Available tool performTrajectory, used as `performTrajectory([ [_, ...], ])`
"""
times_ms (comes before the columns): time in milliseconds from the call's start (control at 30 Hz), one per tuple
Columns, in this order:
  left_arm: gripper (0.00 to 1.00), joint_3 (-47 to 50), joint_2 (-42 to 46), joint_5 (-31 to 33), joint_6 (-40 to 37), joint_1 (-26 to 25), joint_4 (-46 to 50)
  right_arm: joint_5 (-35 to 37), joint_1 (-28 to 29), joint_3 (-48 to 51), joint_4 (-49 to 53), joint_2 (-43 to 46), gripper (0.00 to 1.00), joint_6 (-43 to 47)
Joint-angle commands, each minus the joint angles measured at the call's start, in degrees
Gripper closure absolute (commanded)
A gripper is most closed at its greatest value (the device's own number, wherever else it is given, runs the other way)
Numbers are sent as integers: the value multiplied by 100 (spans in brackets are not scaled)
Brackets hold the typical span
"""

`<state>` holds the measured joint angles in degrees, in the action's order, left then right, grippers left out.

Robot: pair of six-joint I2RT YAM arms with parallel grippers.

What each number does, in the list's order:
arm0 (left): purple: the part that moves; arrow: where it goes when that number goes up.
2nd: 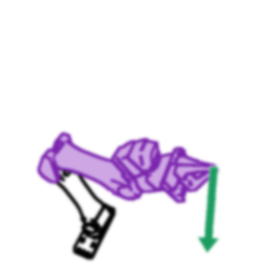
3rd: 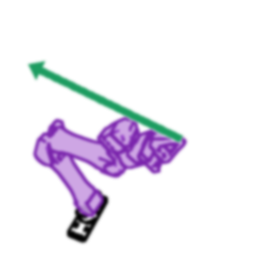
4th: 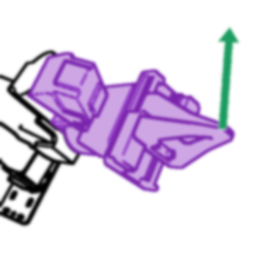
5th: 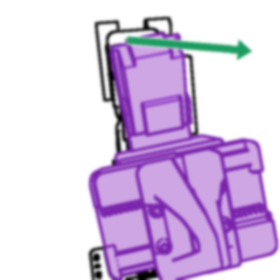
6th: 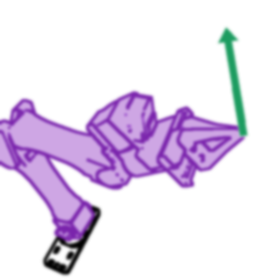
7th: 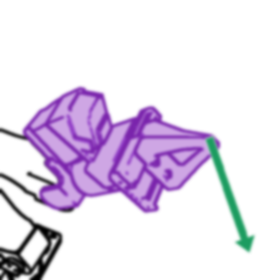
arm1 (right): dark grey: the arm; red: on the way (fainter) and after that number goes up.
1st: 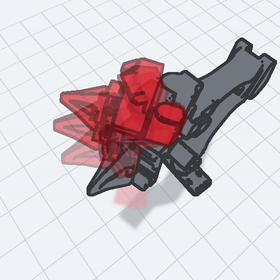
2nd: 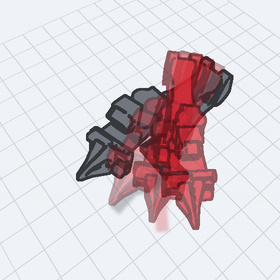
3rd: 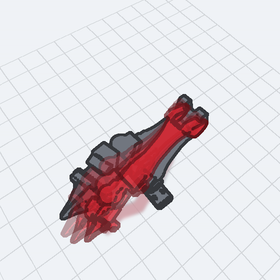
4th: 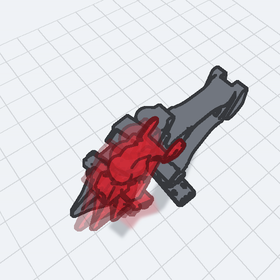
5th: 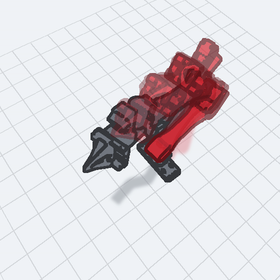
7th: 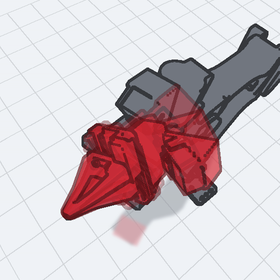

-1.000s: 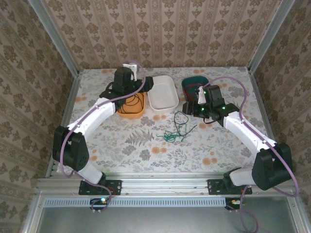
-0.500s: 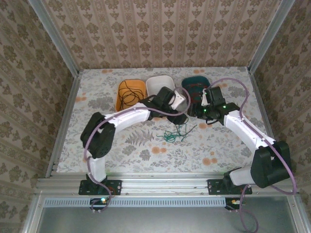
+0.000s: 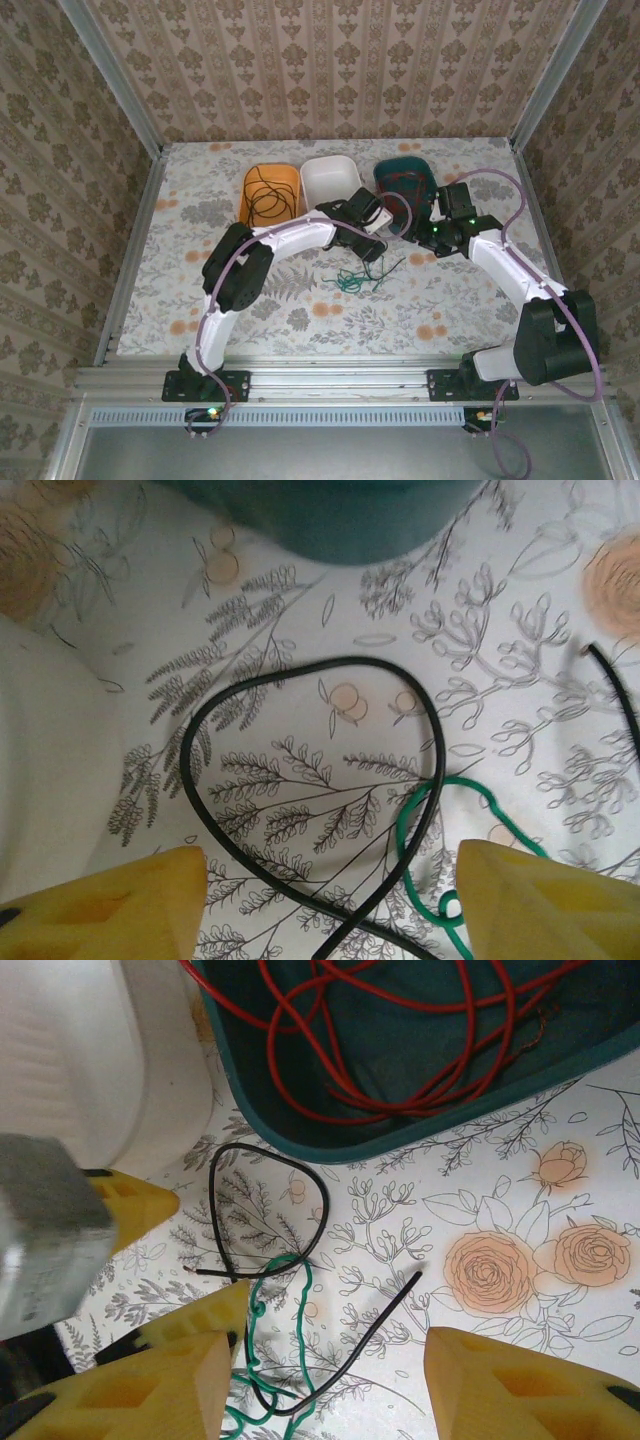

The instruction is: Untangle the cables

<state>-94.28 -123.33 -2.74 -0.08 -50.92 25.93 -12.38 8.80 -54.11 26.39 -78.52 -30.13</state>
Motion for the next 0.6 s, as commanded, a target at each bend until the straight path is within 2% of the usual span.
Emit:
performTrajectory([
  [0,36,-204,-118,101,-71,4,359,-116,-27,58,24,142,45,-72],
  [367,43,-406,-523,655,209,12,452,-203,-45,119,-106,160,45,-107],
  [567,57,-412,-639,520,211,29,513,-186,-45,137,-117,216,45,-119],
])
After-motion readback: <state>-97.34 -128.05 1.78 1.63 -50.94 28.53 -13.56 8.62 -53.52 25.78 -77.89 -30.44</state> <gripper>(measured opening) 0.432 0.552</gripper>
